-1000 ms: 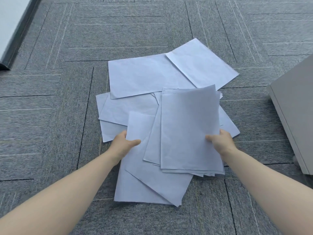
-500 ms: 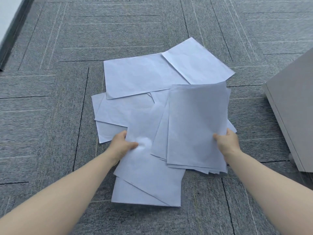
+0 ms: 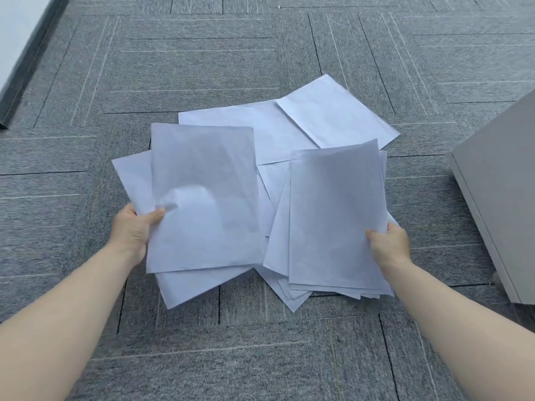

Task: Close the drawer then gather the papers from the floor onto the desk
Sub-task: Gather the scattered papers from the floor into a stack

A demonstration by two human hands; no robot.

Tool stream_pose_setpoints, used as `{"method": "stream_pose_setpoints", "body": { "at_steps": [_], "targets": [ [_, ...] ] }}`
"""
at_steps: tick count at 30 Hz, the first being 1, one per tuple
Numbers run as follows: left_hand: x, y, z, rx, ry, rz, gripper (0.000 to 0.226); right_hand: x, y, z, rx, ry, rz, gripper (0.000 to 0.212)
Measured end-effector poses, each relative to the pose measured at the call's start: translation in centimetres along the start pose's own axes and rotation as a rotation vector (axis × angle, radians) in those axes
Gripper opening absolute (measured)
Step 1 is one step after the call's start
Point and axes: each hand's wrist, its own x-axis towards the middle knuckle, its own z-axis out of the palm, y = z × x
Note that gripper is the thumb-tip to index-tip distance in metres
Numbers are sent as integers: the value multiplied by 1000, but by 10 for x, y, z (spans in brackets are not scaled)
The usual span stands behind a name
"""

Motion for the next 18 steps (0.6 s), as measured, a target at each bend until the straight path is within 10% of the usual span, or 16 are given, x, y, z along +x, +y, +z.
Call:
{"method": "stream_pose_setpoints", "body": {
  "at_steps": [18],
  "targets": [
    [-32,-4,84,-193,-334,-226,26,-11,-8,29,73,-387,114,25]
  ]
}}
